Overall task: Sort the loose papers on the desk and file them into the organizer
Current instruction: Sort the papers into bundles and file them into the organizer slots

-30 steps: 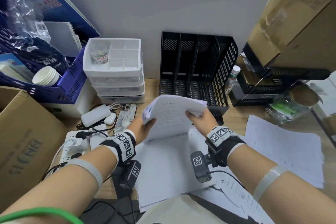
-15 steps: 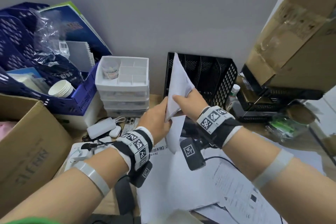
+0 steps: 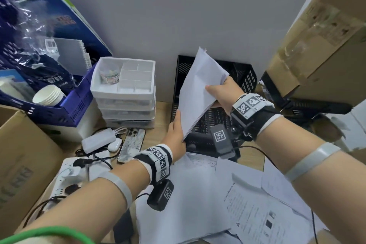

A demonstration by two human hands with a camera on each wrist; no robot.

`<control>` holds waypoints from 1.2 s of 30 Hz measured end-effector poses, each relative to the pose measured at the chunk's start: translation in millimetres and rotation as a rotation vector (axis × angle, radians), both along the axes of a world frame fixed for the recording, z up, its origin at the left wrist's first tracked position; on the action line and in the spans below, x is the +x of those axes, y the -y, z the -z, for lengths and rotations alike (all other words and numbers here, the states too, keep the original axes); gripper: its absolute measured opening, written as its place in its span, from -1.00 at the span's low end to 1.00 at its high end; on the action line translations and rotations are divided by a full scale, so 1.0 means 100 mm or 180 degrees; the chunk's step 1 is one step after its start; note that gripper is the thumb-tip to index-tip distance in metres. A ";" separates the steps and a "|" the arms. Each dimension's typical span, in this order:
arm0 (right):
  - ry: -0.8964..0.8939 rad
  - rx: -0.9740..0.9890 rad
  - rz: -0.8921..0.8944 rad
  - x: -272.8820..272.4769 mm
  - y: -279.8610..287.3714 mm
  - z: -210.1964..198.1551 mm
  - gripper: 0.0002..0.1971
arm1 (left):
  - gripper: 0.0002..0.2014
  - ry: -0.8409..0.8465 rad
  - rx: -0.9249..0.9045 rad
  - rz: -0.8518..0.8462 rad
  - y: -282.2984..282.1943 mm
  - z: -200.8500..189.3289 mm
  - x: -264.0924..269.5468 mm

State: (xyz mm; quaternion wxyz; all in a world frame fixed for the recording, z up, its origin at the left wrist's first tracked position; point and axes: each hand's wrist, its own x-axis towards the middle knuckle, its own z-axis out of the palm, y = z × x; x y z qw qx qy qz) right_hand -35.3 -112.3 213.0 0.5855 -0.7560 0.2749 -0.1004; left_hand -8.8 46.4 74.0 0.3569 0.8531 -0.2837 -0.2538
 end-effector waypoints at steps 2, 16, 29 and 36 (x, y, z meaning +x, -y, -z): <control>0.0006 0.0116 -0.0062 0.10 0.12 0.05 -0.64 | 0.05 -0.0005 0.0030 -0.0133 0.10 0.02 0.04; 0.0248 -0.0508 -0.0417 0.80 0.50 0.54 -0.38 | -0.36 -0.0162 0.0228 -0.0813 0.65 0.29 0.70; -0.0813 -0.0370 -0.0994 0.80 0.35 1.15 -0.50 | -0.51 -0.0135 0.0068 -0.0806 0.57 0.39 0.84; -0.1217 -0.0160 -0.1364 0.44 0.14 1.43 -0.81 | -0.84 -0.0157 0.0133 -0.0909 -0.25 0.55 0.80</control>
